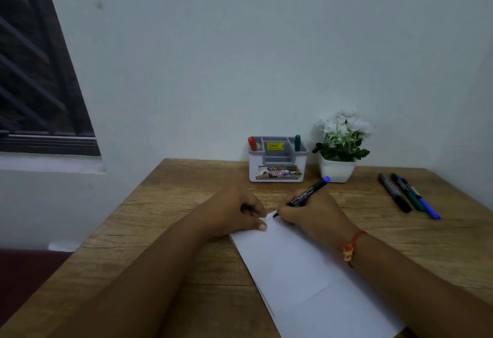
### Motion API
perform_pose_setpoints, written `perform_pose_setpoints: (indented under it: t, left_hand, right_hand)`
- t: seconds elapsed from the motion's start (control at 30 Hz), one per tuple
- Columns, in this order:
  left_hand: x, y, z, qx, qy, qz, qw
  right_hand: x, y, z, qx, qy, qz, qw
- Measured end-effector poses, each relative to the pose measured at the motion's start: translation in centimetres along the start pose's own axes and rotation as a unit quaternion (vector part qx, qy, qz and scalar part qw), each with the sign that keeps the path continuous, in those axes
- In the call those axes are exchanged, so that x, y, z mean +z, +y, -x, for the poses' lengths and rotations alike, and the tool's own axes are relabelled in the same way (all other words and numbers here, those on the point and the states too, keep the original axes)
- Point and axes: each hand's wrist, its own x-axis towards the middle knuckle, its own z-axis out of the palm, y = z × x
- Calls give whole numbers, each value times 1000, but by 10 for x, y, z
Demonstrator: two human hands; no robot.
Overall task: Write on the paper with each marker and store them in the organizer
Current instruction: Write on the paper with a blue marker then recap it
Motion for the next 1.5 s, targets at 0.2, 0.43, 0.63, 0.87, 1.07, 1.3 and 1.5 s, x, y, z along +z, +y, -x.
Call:
perform_pose_setpoints:
  t: [0.2, 0.43, 0.63, 0.87, 1.07, 1.3, 1.5]
  left_hand:
    - [0, 0, -1, -5, -3, -2, 1000]
    - [-1, 0, -2, -4, -9, 0, 1000]
    - [0, -1, -2, -4, -7, 3, 1000]
    - [1, -1, -2, -11, -8, 12, 1000]
    - [1, 1, 0, -5, 0, 5, 1000]
    - [0, 4, 3, -5, 0, -3, 1000]
    - [0, 4, 3, -6, 2, 1, 1000]
  right_hand:
    - [1, 0, -1, 4, 3, 17, 1000]
    - [1, 2, -2, 5, -5, 14, 1000]
    - [2, 5, -6, 8, 0, 1, 1000]
    - [6, 7, -9, 17, 40, 2, 999]
    - [3, 8, -4, 10, 24, 6, 1000]
    - [5, 5, -4, 1, 21, 7, 1000]
    - [6, 7, -6, 1, 27, 9, 1000]
